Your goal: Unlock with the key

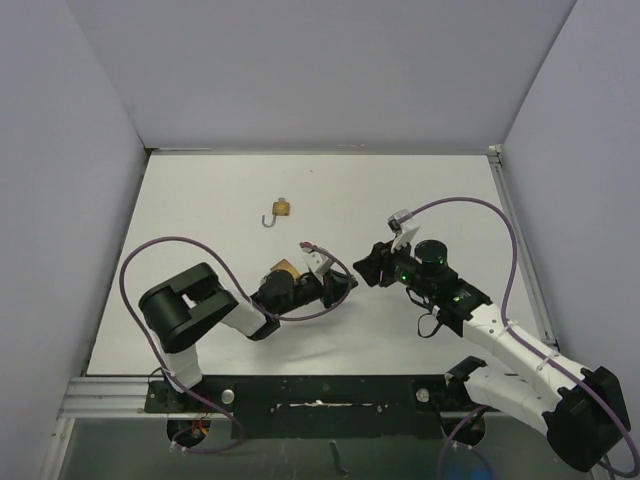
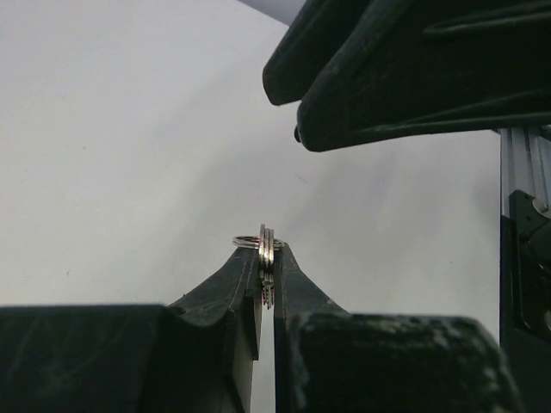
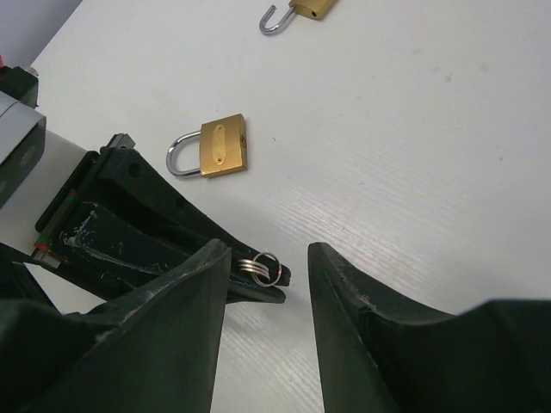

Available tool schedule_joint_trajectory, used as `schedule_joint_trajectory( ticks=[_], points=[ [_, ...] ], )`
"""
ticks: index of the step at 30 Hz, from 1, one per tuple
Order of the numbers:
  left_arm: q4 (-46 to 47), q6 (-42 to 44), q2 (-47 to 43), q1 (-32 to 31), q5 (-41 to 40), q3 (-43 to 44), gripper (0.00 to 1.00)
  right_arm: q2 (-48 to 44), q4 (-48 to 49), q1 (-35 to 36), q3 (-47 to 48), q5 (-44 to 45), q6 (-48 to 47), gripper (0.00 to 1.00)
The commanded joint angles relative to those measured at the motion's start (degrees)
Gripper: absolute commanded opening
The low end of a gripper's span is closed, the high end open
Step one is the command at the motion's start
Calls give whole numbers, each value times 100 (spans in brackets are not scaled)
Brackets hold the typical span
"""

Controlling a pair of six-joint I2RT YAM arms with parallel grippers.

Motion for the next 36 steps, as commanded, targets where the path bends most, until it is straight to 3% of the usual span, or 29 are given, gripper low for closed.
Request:
schedule_joint_trajectory(
  ticks=[1,4,17,25,36],
  points=[
    [-1431,374,-558,1,393,375,0,-28,183,-1,47,-17,-152,43],
    [-2010,533,-676,10,650,579,0,107,119,-3,33,-181,-214,43],
    [-2231,311,-888,497,1808,748,0,250,397,-100,-439,-786,-133,36],
    [-4773,638,-381,582,1278,1944,0,228,69,-471,-472,-180,150,37],
    [-6095,780,620,583,627,3086,0,-148,-221,-911,-621,340,457,38]
  ],
)
